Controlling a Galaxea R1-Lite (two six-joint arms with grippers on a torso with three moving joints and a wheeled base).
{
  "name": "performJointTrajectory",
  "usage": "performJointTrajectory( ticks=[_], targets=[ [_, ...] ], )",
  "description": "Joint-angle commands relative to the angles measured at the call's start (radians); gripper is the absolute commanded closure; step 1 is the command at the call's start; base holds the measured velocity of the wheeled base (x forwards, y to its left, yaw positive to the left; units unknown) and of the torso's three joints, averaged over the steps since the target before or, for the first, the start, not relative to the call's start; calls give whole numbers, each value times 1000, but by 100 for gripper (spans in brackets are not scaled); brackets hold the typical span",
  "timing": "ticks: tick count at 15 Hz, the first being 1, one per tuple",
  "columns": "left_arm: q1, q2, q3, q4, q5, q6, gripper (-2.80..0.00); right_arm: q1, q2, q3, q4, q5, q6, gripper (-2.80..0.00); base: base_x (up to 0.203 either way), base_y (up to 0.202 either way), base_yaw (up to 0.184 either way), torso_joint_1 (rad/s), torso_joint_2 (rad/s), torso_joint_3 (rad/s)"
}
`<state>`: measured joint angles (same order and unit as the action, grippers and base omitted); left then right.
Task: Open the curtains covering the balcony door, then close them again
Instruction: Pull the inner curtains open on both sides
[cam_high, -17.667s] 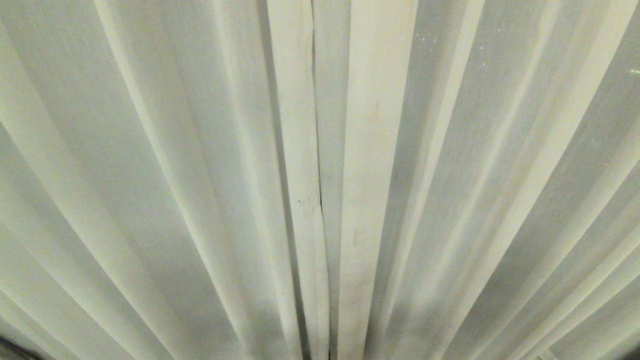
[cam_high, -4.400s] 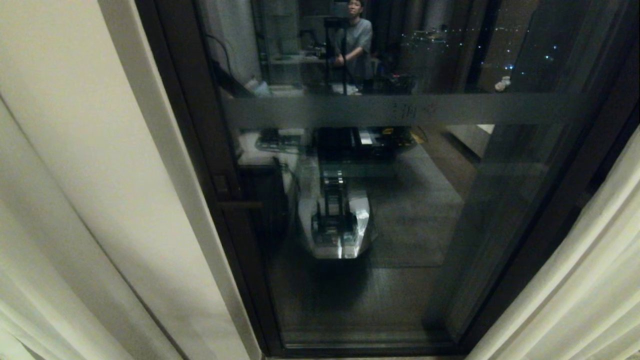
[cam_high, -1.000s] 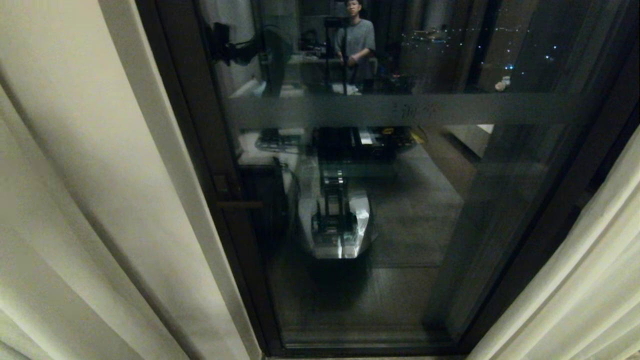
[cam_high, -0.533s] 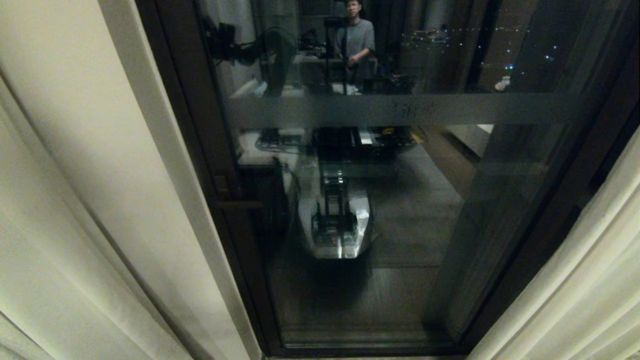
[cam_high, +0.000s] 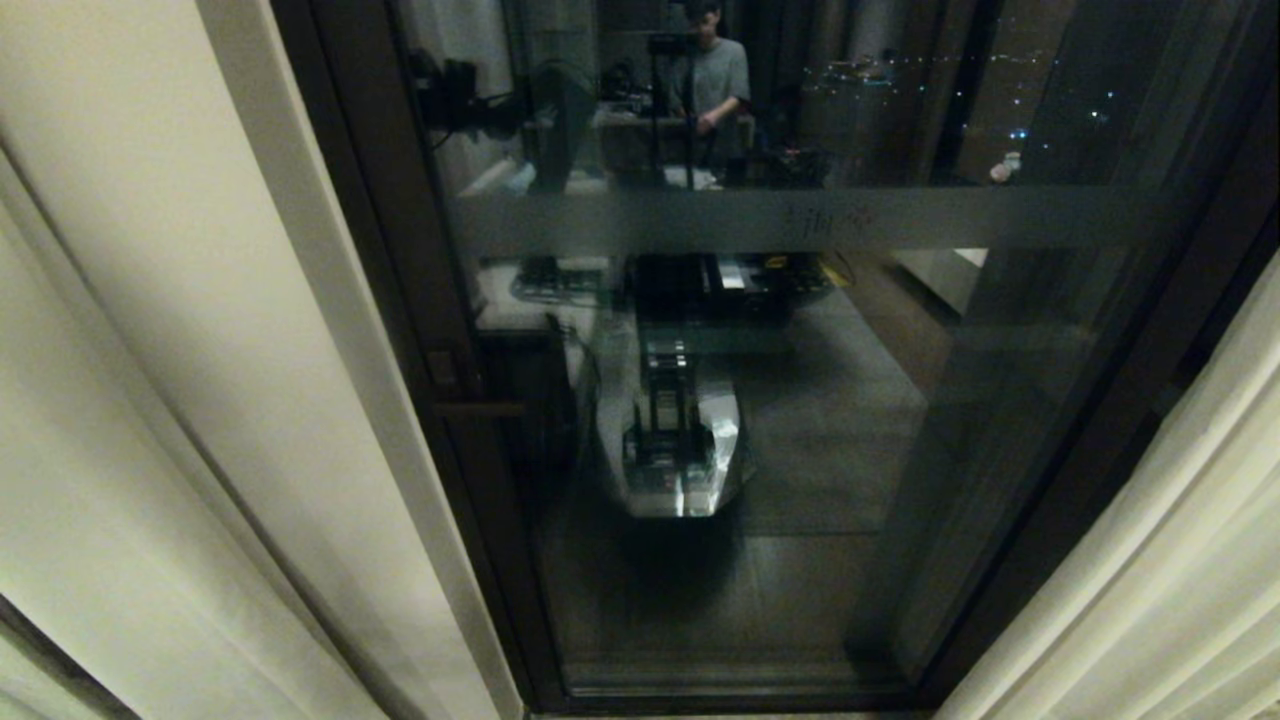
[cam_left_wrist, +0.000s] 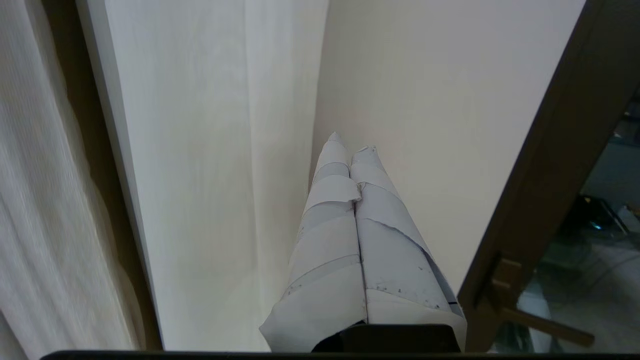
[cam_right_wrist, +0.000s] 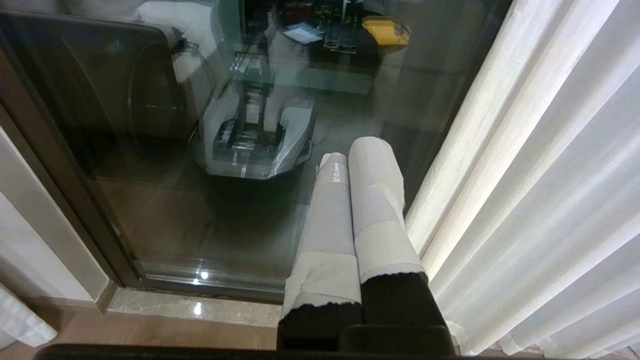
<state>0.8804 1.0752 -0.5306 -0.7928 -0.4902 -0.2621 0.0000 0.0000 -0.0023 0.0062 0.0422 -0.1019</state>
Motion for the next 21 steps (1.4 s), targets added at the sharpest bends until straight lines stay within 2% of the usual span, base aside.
performJointTrajectory(
  ticks=[1, 4, 9, 11, 12, 13, 14, 16, 18, 19, 20, 21],
  targets=[
    [0, -31, 44, -5, -3, -2, 0, 0, 2, 1, 1, 1, -1, 0, 0, 0, 0, 0, 0, 0],
    [0, -50, 88, -5, -2, -3, 0, 0, 2, -1, 0, 1, -1, 0, 0, 0, 0, 0, 0, 0],
    [2, -50, 95, -5, -3, -16, 0, 0, 2, 1, 0, 1, -1, 0, 0, 0, 0, 0, 0, 0],
    [-35, -57, 97, 6, 1, -16, 0, 0, 2, -1, 0, 1, -1, 0, 0, 0, 0, 0, 0, 0],
    [-88, -66, 97, 28, 7, -15, 0, 0, 2, 0, 0, 1, -1, 0, 0, 0, 0, 0, 0, 0],
    [-180, -82, 95, 66, 24, -15, 0, 0, 2, -1, 1, 1, -1, 0, 0, 0, 0, 0, 0, 0],
    [-311, -107, 91, 123, 63, -18, 0, 0, 2, -1, 0, 1, -1, 0, 0, 0, 0, 0, 0, 0],
    [-594, -189, 80, 301, 232, -25, 0, 0, 2, 0, 0, 1, -1, 0, 0, 0, 0, 0, 0, 0],
    [-828, -314, 77, 498, 449, -30, 0, 0, 2, -1, 0, 1, -1, 0, 0, 0, 0, 0, 0, 0],
    [-886, -365, 79, 580, 537, -33, 0, 0, 2, -1, 0, 1, -1, 0, 0, 0, 0, 0, 0, 0],
    [-910, -389, 87, 625, 590, -32, 0, 0, 2, 0, 0, 1, -1, 0, 0, 0, 0, 0, 0, 0],
    [-905, -392, 113, 623, 595, -27, 0, 0, 2, 0, 0, 1, -1, 0, 0, 0, 0, 0, 0, 0]
  ],
)
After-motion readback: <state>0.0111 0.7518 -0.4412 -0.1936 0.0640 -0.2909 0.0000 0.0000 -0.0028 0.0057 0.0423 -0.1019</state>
